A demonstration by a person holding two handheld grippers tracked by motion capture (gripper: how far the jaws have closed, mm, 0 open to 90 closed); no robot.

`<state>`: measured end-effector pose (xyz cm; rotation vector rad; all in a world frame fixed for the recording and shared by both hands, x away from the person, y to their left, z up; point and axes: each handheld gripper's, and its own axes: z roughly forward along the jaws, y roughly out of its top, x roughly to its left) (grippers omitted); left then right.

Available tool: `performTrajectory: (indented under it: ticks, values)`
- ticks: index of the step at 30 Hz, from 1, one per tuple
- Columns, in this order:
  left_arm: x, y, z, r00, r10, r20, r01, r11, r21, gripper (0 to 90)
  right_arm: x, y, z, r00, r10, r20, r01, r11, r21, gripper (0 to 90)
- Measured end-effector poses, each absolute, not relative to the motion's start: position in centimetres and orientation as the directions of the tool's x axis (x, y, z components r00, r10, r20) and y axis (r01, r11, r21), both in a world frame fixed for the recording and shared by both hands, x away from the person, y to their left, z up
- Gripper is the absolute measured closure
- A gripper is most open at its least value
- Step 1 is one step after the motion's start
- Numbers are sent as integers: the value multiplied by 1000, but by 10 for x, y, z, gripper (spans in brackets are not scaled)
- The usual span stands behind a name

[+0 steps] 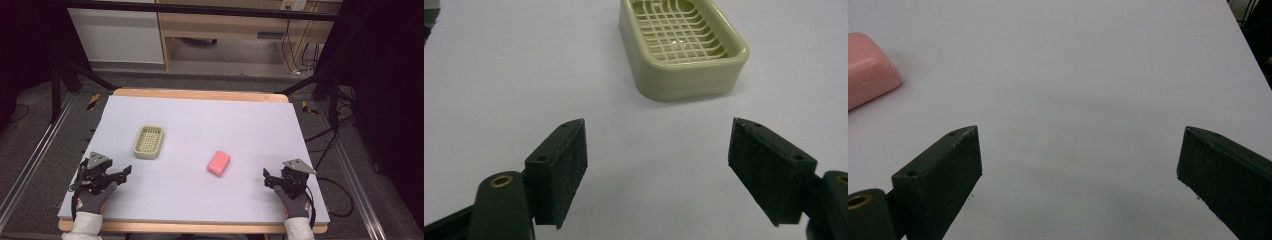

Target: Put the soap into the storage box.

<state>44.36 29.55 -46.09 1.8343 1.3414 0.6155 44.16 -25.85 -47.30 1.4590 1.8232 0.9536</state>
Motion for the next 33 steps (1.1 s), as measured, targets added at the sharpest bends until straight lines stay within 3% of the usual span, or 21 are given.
performTrajectory:
  ticks: [15, 33]
  values:
    - [441, 277, -458, 387, 921, -33, 558, -205, 804, 261, 441, -253, -473, -249, 968, -31, 535, 164, 829, 59]
    - [438, 253, -451, 460, 888, -27, 530, -250, 810, 263, 443, -252, -476, -236, 972, -23, 572, 158, 805, 57]
